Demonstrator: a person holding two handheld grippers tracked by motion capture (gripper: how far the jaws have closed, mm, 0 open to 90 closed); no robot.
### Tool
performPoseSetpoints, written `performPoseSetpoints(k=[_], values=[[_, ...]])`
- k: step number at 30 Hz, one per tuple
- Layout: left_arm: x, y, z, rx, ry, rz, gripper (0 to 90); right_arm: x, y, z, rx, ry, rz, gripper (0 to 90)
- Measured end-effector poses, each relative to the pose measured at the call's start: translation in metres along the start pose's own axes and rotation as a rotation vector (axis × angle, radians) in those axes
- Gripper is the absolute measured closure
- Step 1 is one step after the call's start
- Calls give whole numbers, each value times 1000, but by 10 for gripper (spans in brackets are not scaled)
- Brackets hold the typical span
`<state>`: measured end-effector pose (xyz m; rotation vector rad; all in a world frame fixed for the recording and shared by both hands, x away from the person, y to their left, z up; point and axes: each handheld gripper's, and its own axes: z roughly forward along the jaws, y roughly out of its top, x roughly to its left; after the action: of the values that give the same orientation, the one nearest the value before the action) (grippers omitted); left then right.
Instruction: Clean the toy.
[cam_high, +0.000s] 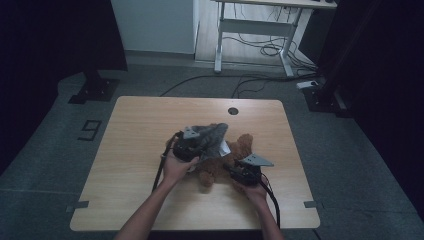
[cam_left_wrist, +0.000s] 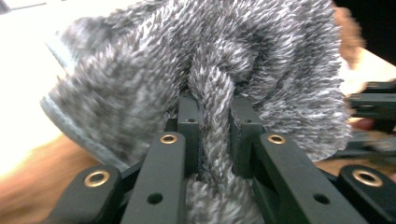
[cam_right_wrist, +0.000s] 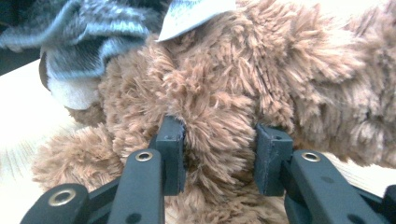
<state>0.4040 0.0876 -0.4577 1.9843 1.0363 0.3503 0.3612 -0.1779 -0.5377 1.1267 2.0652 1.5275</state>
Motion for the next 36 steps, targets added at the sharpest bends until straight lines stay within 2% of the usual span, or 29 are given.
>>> performPoseSetpoints(k=[3,6,9,12,14,17,19,23,28,32,33,34,36], values=[[18,-3,-14,-30,-19,-52,776,1,0,0,-2,3,-5,616],[28,-6,-28,-54,22,-54,776,0,0,0,-3,7,-2,617],[42,-12,-40,-57,62,-69,775,-1,0,0,-2,10,-3,617],[56,-20,-46,-53,74,-101,775,0,0,0,-4,9,-2,616],[62,-24,-49,-49,82,-115,775,0,0,0,-4,8,-2,616],[67,-28,-54,-47,93,-115,775,-1,-1,0,-6,10,-1,616],[67,-26,-58,-56,78,-118,775,-1,-1,0,-6,10,1,616],[53,-15,-60,-80,44,-92,775,-2,-1,0,-7,14,7,616],[15,5,-46,-74,-32,-13,775,-2,-1,-1,-8,14,7,616],[-14,15,-27,-61,-89,25,774,-3,-1,-1,-12,17,-1,616],[-18,15,-23,-51,-84,35,773,-3,-1,-1,-11,18,1,617],[-24,13,-11,-14,-61,61,773,-3,-1,-1,-9,19,-2,616],[-23,11,-6,0,-63,51,773,-3,-1,-1,-10,19,0,617]])
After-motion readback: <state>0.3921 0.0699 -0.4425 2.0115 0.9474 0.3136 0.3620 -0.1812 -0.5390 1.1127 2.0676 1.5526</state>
